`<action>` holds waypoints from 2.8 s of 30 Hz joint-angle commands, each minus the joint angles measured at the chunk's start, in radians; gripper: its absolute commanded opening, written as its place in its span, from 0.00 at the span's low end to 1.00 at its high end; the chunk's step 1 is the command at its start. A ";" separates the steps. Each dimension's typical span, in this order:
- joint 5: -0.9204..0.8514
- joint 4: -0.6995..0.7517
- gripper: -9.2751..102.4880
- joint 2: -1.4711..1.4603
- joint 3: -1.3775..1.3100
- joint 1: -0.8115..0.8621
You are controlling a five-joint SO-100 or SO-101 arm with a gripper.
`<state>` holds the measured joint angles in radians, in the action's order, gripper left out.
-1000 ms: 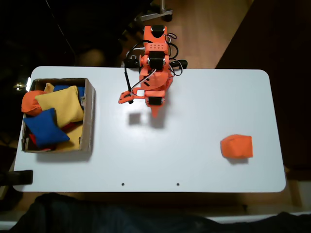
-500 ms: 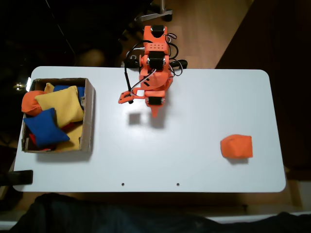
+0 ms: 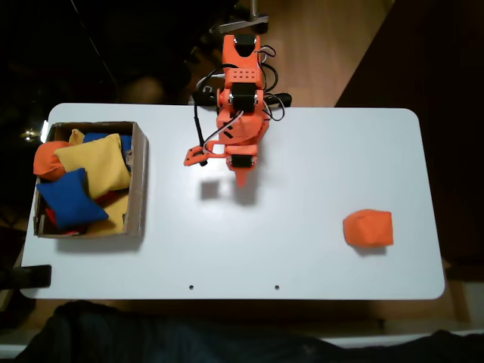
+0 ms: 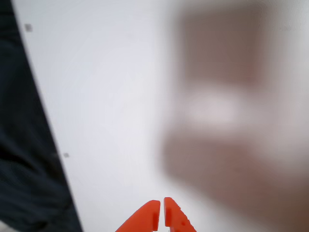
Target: Grasp a bag and put it in the box.
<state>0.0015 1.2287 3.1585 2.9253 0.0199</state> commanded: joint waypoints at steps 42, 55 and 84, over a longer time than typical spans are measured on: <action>-0.002 0.002 0.08 -0.411 -0.472 0.038; 0.002 0.100 0.08 -0.520 -0.657 -0.003; -0.268 0.104 0.08 -0.842 -1.081 -0.091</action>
<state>-0.2424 1.3361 2.3255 1.9052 -0.0614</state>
